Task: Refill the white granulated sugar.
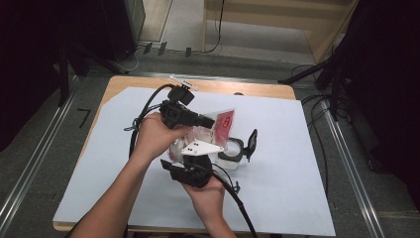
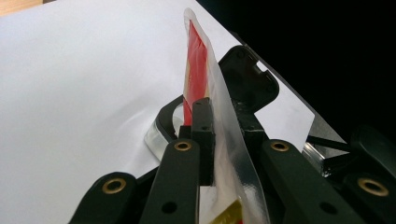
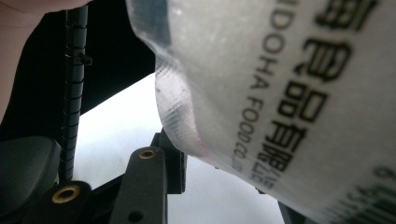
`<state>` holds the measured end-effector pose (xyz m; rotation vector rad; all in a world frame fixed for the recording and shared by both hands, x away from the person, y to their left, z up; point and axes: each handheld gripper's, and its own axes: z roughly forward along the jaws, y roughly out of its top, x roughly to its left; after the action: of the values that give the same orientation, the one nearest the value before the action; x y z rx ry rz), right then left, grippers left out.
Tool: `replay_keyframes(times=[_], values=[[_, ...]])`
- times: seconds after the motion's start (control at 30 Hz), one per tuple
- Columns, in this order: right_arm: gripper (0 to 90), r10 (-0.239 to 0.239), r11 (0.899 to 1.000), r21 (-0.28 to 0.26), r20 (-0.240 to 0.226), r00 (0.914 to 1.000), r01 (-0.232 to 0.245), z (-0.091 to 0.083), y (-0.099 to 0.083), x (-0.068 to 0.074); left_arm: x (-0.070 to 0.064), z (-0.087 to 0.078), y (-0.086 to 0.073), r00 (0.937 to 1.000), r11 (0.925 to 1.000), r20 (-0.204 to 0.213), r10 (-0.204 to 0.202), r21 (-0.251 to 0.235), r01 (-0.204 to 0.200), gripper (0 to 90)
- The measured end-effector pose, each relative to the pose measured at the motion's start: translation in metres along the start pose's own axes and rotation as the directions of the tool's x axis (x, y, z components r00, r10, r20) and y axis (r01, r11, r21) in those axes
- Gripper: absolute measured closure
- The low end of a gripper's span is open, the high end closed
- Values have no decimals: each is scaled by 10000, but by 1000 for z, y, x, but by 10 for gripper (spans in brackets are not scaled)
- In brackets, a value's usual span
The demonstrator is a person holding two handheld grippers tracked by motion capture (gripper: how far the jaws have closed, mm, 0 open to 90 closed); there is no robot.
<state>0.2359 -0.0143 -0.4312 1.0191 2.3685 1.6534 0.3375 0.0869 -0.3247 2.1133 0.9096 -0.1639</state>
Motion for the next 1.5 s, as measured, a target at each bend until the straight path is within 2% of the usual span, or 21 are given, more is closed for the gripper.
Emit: replay_keyframes(times=[0.63,0.77,1.27,1.5], values=[[638,4,10000,-28,72,10000,-4,-1,-3,-1,-3,4,0,9999,9999,-33,141,22,-141,830],[638,-236,9997,-25,257,9994,237,0,-5,1,-4,4,-1,9997,9997,0,228,42,-228,832],[638,-229,9997,-123,264,9994,232,-1,-6,2,-5,5,-1,9995,9995,26,301,59,-301,828],[635,-402,9991,-99,421,9983,407,0,-7,3,-5,5,-1,9995,9996,85,294,39,-295,828]])
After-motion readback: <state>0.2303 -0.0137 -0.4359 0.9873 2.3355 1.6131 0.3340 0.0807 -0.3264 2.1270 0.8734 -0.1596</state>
